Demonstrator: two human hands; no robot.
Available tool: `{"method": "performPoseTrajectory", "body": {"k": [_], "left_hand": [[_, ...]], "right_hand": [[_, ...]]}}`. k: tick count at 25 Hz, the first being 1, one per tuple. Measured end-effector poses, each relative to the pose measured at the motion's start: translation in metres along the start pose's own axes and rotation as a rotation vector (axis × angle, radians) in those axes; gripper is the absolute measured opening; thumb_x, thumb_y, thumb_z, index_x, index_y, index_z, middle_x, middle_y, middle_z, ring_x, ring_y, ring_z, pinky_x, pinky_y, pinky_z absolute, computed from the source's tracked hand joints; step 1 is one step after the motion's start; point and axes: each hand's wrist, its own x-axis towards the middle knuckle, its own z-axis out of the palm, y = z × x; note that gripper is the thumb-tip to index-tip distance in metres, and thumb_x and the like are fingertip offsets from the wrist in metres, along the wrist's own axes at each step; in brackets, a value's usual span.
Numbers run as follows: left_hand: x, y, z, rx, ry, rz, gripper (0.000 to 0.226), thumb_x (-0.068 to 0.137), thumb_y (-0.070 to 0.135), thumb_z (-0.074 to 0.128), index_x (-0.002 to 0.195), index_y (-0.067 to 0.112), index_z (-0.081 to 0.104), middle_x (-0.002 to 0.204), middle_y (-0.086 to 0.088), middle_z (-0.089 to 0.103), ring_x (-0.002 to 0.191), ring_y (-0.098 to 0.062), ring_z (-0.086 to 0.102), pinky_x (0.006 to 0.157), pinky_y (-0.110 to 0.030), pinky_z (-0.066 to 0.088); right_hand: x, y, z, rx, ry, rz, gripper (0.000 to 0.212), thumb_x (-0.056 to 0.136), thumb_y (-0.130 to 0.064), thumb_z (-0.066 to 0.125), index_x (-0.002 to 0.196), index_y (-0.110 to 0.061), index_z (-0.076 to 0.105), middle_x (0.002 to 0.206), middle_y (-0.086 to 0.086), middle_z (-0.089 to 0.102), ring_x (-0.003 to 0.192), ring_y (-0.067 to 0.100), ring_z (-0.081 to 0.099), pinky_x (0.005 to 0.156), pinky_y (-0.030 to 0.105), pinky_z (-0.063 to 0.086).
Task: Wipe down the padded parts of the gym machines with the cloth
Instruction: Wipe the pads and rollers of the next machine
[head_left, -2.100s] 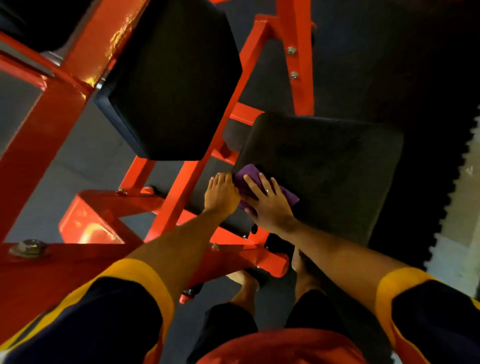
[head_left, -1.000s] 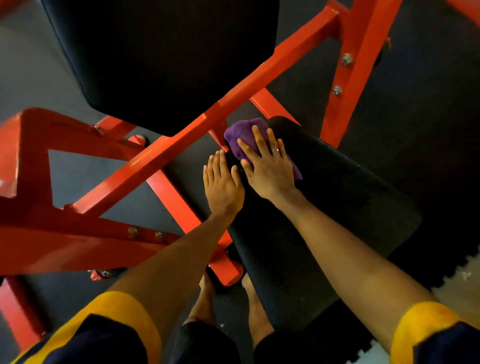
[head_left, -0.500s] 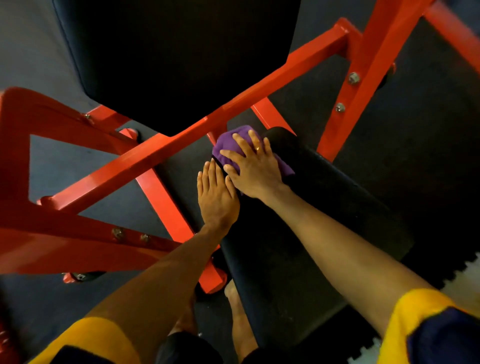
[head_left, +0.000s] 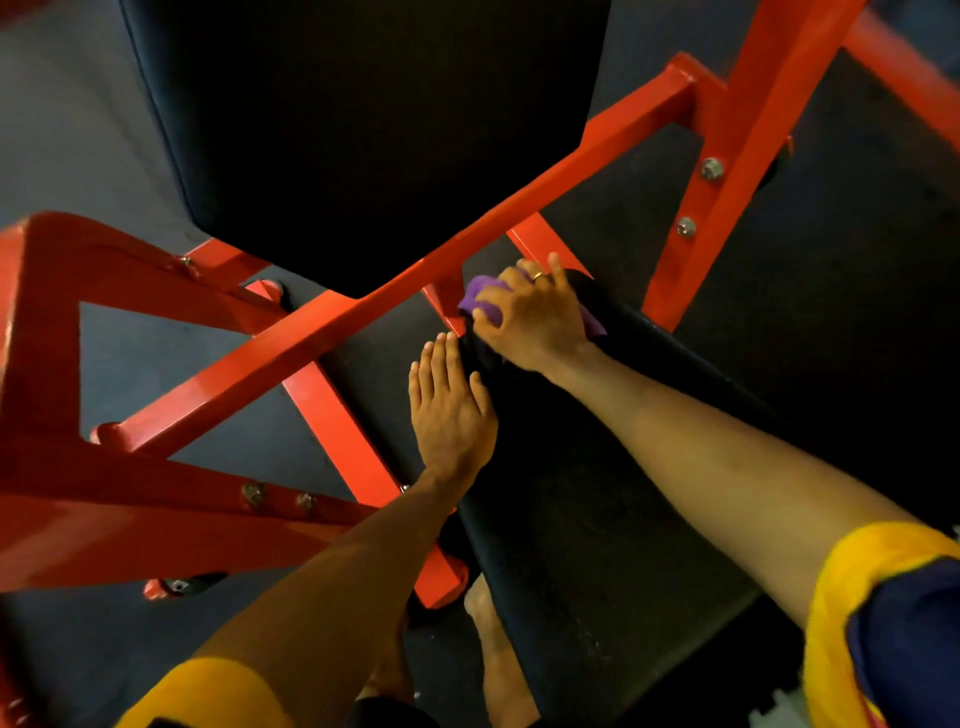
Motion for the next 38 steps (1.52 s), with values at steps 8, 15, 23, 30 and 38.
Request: {"method": "performPoseTrajectory", "body": {"k": [8, 15, 23, 30, 38], "left_hand": [[0.001, -0.002, 0.003, -0.001, 0.017, 0.016, 0.06, 0.102, 0.031, 0.027, 0.154, 0.003, 0.037, 0.16, -0.013, 0.039, 0.151, -0.029, 0.031, 0.125, -0.043, 0.015], [0.003, 0.001, 0.003, 0.058, -0.007, 0.066, 0.058, 0.103, 0.03, 0.028, 0.154, 0.003, 0.038, 0.158, -0.014, 0.04, 0.149, -0.036, 0.031, 0.124, -0.052, 0.019], [0.023, 0.014, -0.011, -0.06, -0.112, 0.123, 0.067, 0.089, 0.018, 0.032, 0.154, 0.002, 0.038, 0.16, -0.013, 0.037, 0.151, -0.028, 0.028, 0.127, -0.042, 0.0], [0.054, 0.053, 0.006, -0.089, -0.186, 0.258, 0.064, 0.091, 0.011, 0.039, 0.154, 0.0, 0.036, 0.161, -0.016, 0.035, 0.152, -0.03, 0.027, 0.127, -0.038, 0.002], [0.068, 0.071, 0.023, 0.04, -0.168, 0.263, 0.06, 0.106, 0.039, 0.031, 0.154, 0.003, 0.036, 0.159, -0.014, 0.039, 0.147, -0.028, 0.036, 0.124, -0.041, 0.025]], "right_hand": [[-0.09, -0.019, 0.01, 0.137, 0.134, 0.096, 0.044, 0.101, -0.041, 0.05, 0.142, -0.028, 0.059, 0.163, 0.007, 0.036, 0.152, 0.034, 0.028, 0.121, 0.05, 0.029], [-0.046, -0.004, -0.004, 0.149, 0.066, 0.458, 0.054, 0.104, -0.051, 0.044, 0.156, -0.035, 0.04, 0.171, 0.007, 0.014, 0.155, 0.039, 0.014, 0.123, 0.054, 0.021], [-0.139, -0.006, 0.014, 0.074, 0.209, 0.315, 0.055, 0.096, -0.046, 0.059, 0.148, -0.032, 0.053, 0.168, 0.004, 0.027, 0.145, 0.036, 0.037, 0.109, 0.049, 0.04], [-0.042, 0.036, -0.017, 0.215, 0.014, 0.526, 0.06, 0.104, -0.046, 0.048, 0.159, -0.03, 0.033, 0.171, 0.005, 0.012, 0.157, 0.035, 0.006, 0.127, 0.051, 0.011], [-0.128, 0.059, 0.003, 0.117, 0.163, 0.511, 0.056, 0.103, -0.036, 0.054, 0.156, -0.025, 0.041, 0.169, 0.007, 0.022, 0.155, 0.036, 0.019, 0.123, 0.053, 0.023]]}}
